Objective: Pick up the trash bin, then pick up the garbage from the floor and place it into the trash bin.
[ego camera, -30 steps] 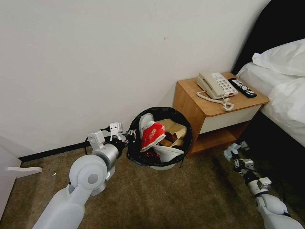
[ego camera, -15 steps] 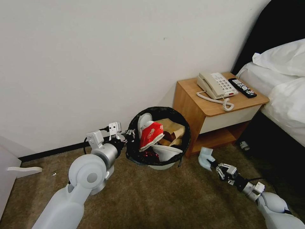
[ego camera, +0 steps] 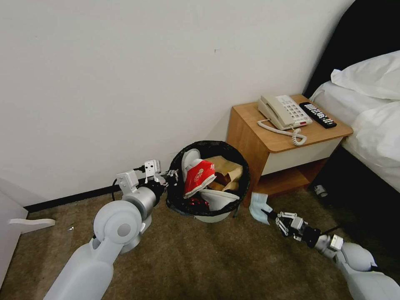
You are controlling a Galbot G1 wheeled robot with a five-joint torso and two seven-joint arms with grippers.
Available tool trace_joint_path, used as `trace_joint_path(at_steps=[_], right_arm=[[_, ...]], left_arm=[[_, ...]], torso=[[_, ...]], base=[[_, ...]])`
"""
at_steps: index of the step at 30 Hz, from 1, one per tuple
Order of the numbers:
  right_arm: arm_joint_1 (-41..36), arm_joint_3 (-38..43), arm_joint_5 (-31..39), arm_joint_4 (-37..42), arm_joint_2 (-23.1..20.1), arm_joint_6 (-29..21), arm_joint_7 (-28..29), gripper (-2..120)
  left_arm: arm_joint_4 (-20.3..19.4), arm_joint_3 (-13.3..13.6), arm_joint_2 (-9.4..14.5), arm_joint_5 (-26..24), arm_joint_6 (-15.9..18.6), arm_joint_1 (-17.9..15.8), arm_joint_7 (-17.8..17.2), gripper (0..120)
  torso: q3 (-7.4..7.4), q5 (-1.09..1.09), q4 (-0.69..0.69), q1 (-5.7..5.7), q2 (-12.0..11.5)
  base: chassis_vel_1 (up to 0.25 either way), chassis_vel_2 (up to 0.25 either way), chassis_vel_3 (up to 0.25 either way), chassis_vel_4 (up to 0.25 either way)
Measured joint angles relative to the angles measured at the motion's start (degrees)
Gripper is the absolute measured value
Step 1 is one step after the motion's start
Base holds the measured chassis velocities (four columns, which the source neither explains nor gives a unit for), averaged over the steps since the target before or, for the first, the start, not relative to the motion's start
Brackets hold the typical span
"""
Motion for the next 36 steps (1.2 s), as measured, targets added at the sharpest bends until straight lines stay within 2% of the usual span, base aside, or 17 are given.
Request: trace_joint_path(at_steps=[19, 36], right_arm=[[-0.31, 2.43, 6.53, 14.31, -4.35, -3.23, 4.59, 0], [2.17, 3.43, 9.35, 20.92, -5.87, -6.05, 8.63, 0]], left_arm=[[1.29, 0.06, -0.76, 0.45, -0.16, -0.49, 0.03, 4], [0.7, -0.11, -0.61, 0.53, -0.21, -0.08, 0.03, 4]], torso=[[0.0, 0.01, -0.01, 0.0, 0.0], [0.0, 0.01, 0.0, 0.0, 0.0]], base=[[0.0, 0.0, 0.0, 0.0], [0.0, 0.0, 0.0, 0.0]])
